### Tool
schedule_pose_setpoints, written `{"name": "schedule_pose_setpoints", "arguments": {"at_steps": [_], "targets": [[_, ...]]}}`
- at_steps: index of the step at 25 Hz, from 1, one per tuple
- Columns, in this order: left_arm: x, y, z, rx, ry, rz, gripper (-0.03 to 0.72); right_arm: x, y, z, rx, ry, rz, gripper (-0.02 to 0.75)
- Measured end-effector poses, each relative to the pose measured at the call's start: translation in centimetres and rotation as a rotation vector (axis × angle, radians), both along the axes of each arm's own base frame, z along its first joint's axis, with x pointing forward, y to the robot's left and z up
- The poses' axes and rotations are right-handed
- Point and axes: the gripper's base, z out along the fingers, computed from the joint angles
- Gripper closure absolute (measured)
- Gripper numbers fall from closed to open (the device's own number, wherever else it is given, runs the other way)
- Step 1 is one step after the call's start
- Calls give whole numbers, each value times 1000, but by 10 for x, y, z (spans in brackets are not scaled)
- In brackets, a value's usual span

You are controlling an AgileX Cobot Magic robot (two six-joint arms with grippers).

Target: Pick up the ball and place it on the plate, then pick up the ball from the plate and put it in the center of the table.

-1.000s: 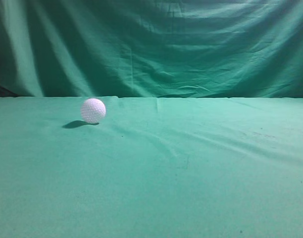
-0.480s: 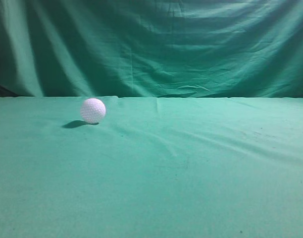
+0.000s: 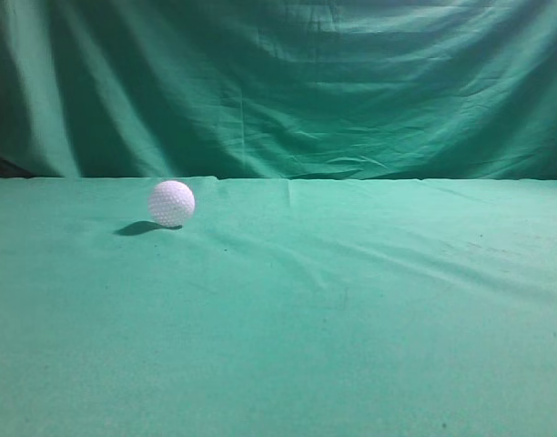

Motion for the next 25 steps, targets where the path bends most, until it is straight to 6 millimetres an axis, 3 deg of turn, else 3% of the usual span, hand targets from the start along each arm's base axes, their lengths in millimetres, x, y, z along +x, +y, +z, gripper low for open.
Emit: {"name": "schedule_pose_setpoints", "arguments": {"at_steps": [9, 14, 18, 25], "targets": [[0, 0, 0, 0, -2, 0, 642, 0, 0, 0, 0, 1, 0, 738], [-14, 3, 1, 24, -85, 9, 642, 0, 0, 0, 0, 1, 0, 738], [-24, 7, -17, 2, -170, 36, 642, 0, 0, 0, 0, 2, 0, 738], [-11, 11, -61, -52, -185, 111, 642, 0, 0, 0, 0, 5, 0, 738]]}}
